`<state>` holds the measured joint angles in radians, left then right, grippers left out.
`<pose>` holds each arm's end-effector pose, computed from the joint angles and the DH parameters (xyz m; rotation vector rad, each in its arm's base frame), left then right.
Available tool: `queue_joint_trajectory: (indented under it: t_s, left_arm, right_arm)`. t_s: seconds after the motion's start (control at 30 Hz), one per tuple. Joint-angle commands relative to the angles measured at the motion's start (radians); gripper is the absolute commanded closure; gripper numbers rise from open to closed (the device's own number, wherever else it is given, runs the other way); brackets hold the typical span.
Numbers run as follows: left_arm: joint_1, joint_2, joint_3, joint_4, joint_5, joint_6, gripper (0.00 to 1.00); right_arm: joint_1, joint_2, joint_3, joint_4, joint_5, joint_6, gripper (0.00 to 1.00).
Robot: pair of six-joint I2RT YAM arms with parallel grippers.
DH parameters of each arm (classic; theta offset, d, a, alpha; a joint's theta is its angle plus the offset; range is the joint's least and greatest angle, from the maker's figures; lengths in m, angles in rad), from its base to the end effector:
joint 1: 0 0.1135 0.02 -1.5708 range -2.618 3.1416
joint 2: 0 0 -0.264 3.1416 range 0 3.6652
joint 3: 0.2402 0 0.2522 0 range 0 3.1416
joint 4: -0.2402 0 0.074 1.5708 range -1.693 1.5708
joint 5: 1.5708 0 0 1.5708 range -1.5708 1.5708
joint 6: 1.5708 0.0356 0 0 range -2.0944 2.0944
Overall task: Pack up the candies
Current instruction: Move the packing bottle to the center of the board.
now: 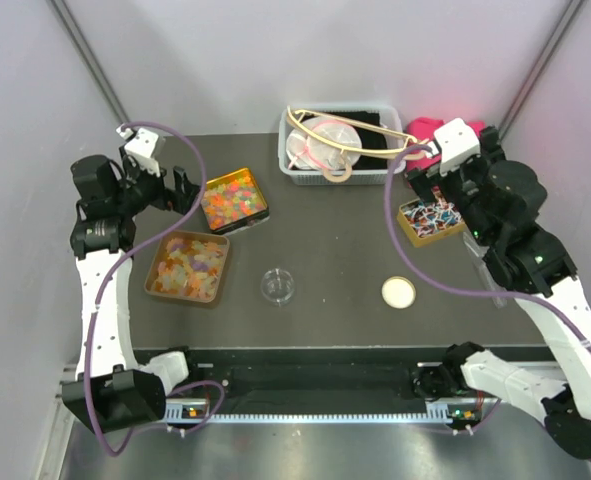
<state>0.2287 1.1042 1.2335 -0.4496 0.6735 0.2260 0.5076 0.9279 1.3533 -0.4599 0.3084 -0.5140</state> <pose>0.2320 0.0312 0.4083 0.4462 1.7757 -0.3166 0.1520 0.0722 0.4768 -0.5696 1.5053 -0.2523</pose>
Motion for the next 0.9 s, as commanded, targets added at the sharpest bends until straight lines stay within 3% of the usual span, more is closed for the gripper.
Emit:
queue_joint_trajectory:
  t_s: [0.0, 0.13, 0.2, 0.27, 0.4, 0.6, 0.87]
  left_arm:
    - [0.001, -0.012, -0.016, 0.032, 0.018, -0.002, 0.01]
    - [0.001, -0.006, -0.017, 0.029, 0.006, 0.001, 0.01]
    - [0.003, -0.004, -0.019, 0.031, 0.005, -0.013, 0.01]
    - [0.008, 0.005, -0.019, 0.025, 0.017, -0.02, 0.01]
    - [0.047, 0.028, -0.029, 0.04, 0.017, -0.062, 0.01]
    - [0.126, 0.014, -0.103, 0.121, 0.017, -0.1, 0.01]
    - [0.221, -0.004, -0.161, 0.15, 0.005, -0.103, 0.01]
  right_arm:
    - [-0.007, 0.008, 0.006, 0.009, -0.051, 0.025, 0.01]
    - [-0.009, 0.054, 0.061, -0.068, -0.176, 0.04, 0.02]
    - [-0.003, 0.11, 0.085, -0.145, -0.241, 0.054, 0.08]
    - [0.064, 0.164, 0.11, -0.181, -0.269, 0.048, 0.11]
    - [0.225, 0.288, 0.021, -0.132, -0.257, 0.02, 0.08]
    - [0.288, 0.52, 0.055, -0.125, -0.507, 0.176, 0.13]
    - [0.387, 0.808, 0.128, -0.051, -0.513, 0.262, 0.19]
